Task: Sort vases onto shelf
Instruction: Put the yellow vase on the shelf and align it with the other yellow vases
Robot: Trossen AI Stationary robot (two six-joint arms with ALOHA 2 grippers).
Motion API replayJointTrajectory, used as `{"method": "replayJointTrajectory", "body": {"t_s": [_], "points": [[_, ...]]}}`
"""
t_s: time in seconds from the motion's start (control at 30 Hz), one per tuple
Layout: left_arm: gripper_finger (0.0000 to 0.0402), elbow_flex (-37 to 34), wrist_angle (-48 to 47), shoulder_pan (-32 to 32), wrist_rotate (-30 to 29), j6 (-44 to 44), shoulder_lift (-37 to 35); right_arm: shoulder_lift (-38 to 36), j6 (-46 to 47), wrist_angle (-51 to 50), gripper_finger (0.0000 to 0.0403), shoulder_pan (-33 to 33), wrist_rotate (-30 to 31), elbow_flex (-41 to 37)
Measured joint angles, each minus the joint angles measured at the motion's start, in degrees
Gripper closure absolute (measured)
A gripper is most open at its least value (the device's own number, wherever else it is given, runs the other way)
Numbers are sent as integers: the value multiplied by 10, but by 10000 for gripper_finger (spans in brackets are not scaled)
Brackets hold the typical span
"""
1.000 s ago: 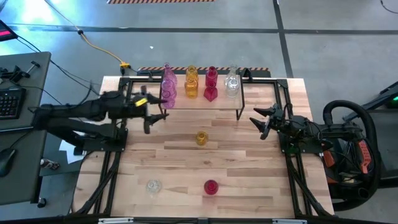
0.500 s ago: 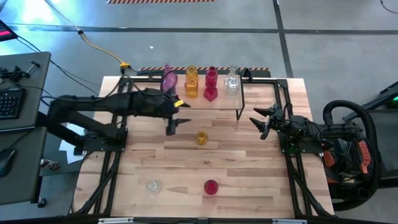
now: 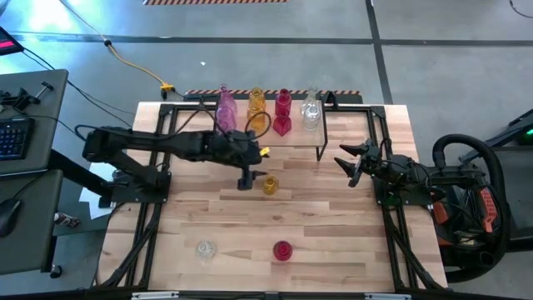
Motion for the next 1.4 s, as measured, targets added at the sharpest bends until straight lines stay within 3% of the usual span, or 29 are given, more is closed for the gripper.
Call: {"method": "replayJointTrajectory", "body": {"t_s": [1.4], "points": [[147,-2,-18,-39,53,-18,134,3,0,0,148,0,0,0]]}}
